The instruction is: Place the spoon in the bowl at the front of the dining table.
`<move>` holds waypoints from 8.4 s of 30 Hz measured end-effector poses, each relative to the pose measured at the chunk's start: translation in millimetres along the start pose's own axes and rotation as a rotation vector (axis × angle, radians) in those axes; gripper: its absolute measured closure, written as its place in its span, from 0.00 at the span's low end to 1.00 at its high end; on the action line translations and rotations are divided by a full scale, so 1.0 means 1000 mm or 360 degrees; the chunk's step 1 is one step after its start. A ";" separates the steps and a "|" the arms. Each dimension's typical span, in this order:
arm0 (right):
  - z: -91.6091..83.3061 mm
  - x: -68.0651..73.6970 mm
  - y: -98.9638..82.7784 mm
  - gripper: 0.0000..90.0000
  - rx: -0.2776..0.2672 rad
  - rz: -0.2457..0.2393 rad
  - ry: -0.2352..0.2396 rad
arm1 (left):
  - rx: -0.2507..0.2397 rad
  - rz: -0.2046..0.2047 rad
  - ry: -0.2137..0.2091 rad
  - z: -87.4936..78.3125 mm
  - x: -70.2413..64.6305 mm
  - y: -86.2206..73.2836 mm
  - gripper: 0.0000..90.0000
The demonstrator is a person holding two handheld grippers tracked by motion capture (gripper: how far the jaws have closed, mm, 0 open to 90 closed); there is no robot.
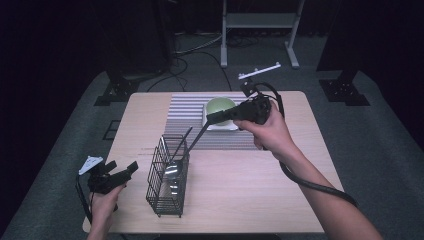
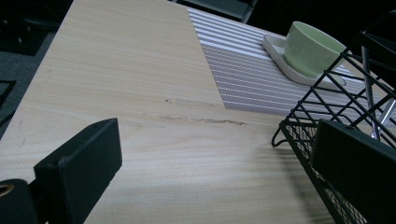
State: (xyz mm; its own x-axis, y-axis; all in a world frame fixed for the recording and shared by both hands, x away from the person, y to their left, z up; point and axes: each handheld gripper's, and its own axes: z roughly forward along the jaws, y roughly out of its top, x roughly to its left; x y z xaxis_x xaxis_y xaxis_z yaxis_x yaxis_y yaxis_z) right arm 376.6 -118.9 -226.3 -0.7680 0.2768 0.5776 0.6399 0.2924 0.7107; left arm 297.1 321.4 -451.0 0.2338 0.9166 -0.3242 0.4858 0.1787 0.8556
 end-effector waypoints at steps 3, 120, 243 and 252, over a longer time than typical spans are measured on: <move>-0.010 -0.002 -0.002 0.99 -0.0016 0.0018 -0.0010 | 0.0004 0.0002 0.0000 0.001 0.000 0.000 0.01; -0.067 -0.117 -0.070 0.99 -0.0139 0.0409 -0.0357 | 0.0000 0.0019 0.0005 0.000 0.001 0.000 0.01; -0.056 -0.198 0.016 0.99 -0.0500 0.0670 -0.0874 | -0.0041 -0.0031 0.0011 -0.010 0.009 0.000 0.01; -0.051 -0.209 0.014 0.99 -0.0527 0.0706 -0.0891 | -0.0040 -0.0034 0.0008 -0.009 0.008 0.000 0.01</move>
State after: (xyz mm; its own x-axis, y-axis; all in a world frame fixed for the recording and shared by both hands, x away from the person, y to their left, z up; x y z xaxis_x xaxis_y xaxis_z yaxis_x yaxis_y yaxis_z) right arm 544.4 -219.3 -316.3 -0.2584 0.7494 0.6096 0.7743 -0.2167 0.5946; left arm 290.9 332.4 -450.3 0.2193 0.9142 -0.3409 0.4694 0.2074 0.8583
